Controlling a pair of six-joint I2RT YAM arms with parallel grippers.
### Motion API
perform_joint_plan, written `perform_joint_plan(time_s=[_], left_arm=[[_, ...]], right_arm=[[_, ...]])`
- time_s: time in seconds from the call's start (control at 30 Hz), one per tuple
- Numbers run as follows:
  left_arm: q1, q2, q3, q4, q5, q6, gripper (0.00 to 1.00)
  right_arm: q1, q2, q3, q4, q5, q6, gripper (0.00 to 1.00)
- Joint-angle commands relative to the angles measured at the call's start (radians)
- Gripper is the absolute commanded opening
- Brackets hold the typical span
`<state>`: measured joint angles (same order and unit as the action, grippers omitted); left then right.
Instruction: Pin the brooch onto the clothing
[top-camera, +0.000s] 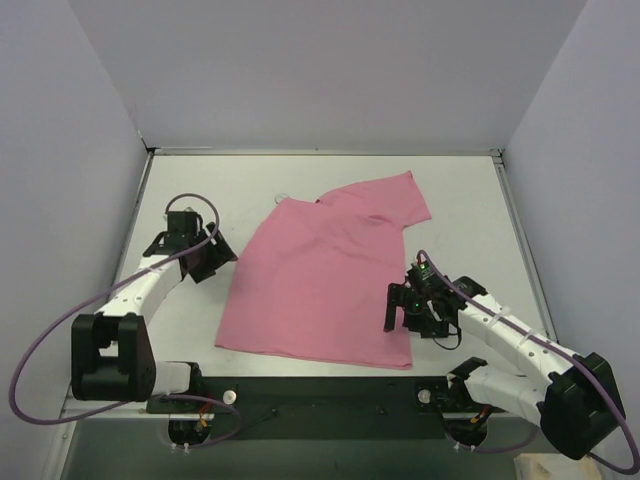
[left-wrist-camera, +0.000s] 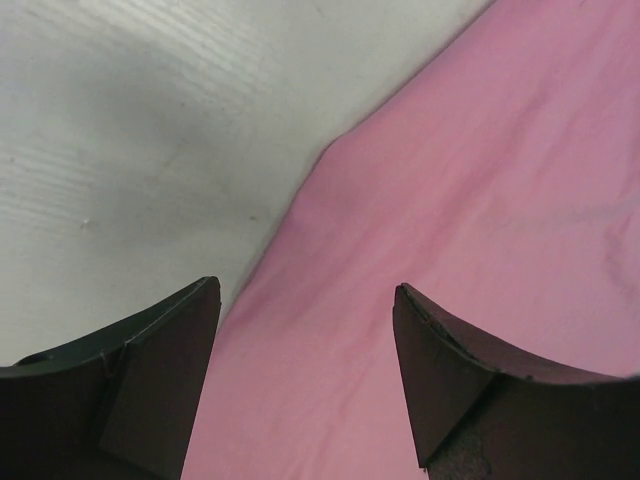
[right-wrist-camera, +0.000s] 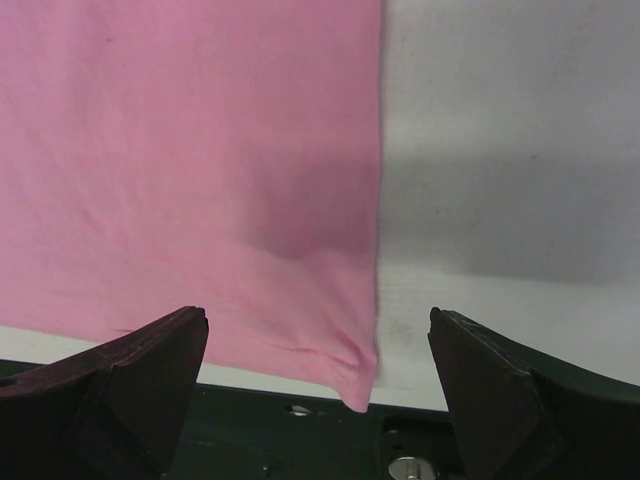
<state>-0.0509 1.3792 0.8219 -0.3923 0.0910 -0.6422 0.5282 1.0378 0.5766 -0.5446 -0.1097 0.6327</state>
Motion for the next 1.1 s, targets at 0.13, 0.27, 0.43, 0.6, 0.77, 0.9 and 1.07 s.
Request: perform_joint_plan(time_s=[0.13,0.27,0.43,0.6,0.77,0.9,1.07], left_arm=[[0.029,-0.163,-0.061,-0.183,-0.062,-0.016,0.78],[0.031,-0.175,-0.064,-0.244,-0.085,-0.024,0.77],[0.031,-0.163,-0.076,-0.295,-0.105,-0.013,0.77],[0.029,-0.152,-0.107,-0.281,-0.091,-0.027,0.77],[0.023,-0.147,-0.107,-0.302,-0.097,-0.039,0.77],[0.014,-0.163,-0.104,-0.319,-0.097,-0.039,0.78],[-0.023,-0.206,-0.106,-0.342,-0.129,-0.057,0.78]], right_arm=[[0.082,-0.004,-0.043,-0.133,-0.050,0.137,0.95],[0.089,-0.019,-0.069,-0.153,-0.074,0.166,0.89],[0.089,-0.028,-0.110,-0.143,-0.085,0.196,0.77],[0.089,0.004,-0.142,-0.083,-0.123,0.208,0.53],[0.085,0.042,-0.182,-0.008,-0.146,0.234,0.23],[0.075,0.053,-0.179,0.017,-0.128,0.236,0.05],[0.011,0.038,-0.169,0.017,-0.107,0.217,0.00]])
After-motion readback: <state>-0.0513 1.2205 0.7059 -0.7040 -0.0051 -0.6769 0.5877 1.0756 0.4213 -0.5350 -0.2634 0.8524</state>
